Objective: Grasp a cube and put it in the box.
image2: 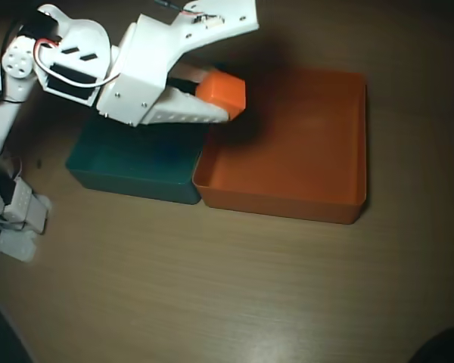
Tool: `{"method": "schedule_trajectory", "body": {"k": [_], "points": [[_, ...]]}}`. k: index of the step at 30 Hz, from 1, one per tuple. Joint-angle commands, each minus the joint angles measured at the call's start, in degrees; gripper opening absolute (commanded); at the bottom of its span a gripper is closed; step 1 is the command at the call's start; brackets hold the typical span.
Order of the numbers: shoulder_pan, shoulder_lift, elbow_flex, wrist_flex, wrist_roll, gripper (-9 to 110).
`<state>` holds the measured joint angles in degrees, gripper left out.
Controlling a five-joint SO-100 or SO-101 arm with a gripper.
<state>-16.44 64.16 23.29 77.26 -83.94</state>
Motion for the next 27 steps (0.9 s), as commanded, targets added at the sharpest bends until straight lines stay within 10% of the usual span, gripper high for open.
{"method": "schedule_trajectory", "body": {"k": [1, 27], "points": [[-1.49, -3.6, -7.12, -0.18, 0.44, -6], [-7.38, -39.37, -33.66, -0.7, 1.14, -2]]}}
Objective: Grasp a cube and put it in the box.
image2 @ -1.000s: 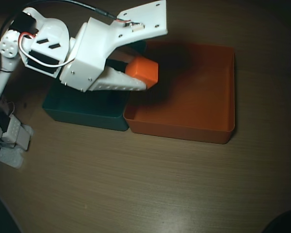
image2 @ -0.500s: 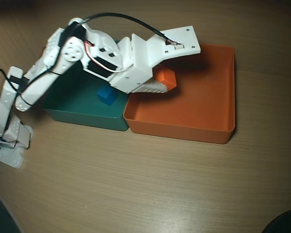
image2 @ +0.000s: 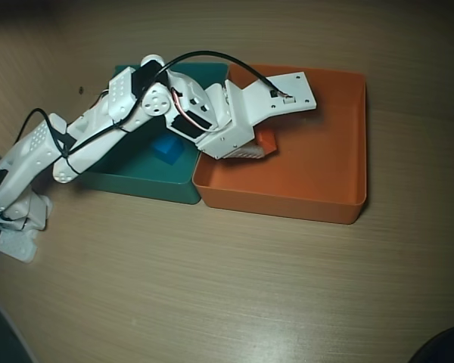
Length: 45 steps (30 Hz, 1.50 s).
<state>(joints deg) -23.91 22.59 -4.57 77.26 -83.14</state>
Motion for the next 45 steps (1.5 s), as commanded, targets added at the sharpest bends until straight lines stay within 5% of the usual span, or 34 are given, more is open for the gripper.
{"method": "schedule_trajectory", "body": {"k": [1, 9, 17, 25, 37, 45], "points": [[0.18, 2.2, -5.8, -0.7, 0.35, 1], [0.53, 2.2, -5.8, -0.7, 0.35, 32], [0.53, 2.2, -5.8, -0.7, 0.35, 44], [1.14, 4.39, -5.71, -0.7, 0.35, 37], [0.97, 12.22, 3.25, -0.62, 0.44, -7], [1.14, 12.66, 4.13, -0.7, 0.44, -6]]}}
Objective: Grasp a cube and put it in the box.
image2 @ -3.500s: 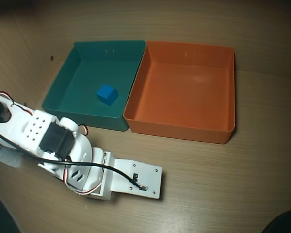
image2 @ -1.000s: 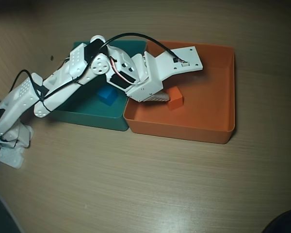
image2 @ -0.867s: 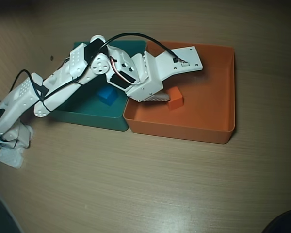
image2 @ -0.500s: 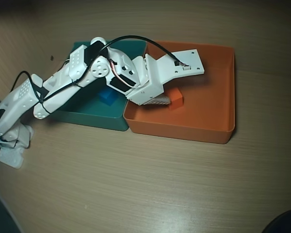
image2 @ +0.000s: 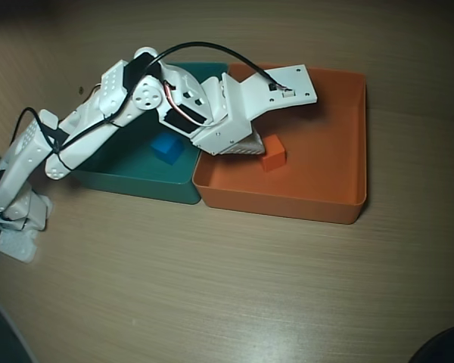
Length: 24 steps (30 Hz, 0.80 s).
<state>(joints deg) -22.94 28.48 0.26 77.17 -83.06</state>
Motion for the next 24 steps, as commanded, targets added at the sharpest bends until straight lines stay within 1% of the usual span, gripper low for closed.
{"method": "schedule_trajectory", "body": {"k": [1, 6, 10, 16, 24], "points": [[0.18, 6.86, -0.62, -0.62, 0.35, -6], [1.85, 9.58, 0.88, -0.62, -0.62, -6], [2.81, 16.61, 9.14, -0.62, -0.79, -6], [6.68, 32.43, 30.32, -0.7, -0.88, -6], [16.26, 58.18, 62.14, -0.7, -0.97, -6]]}}
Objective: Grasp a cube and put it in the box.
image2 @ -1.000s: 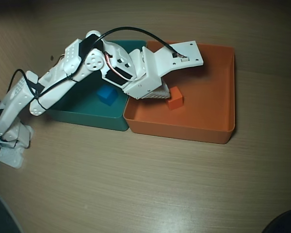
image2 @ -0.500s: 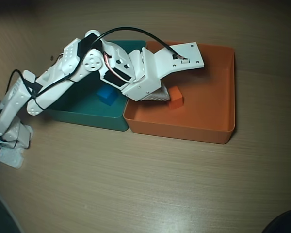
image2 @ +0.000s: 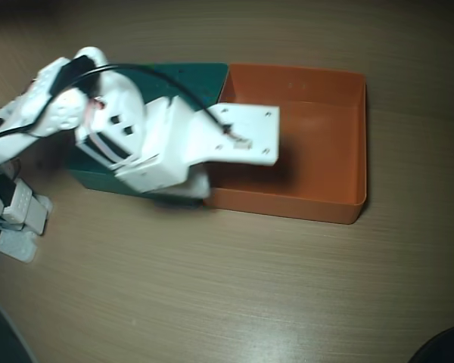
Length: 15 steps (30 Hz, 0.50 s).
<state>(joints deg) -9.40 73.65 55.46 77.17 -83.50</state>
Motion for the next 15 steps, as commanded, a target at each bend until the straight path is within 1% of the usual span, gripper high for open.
{"method": "schedule_trajectory", "body": {"k": [1, 7, 15], "points": [[4.04, 16.17, 10.9, -0.7, -0.53, -6], [9.23, 31.9, 31.9, -2.11, -0.62, -6], [11.25, 50.19, 63.46, -17.93, -0.53, -6]]}}
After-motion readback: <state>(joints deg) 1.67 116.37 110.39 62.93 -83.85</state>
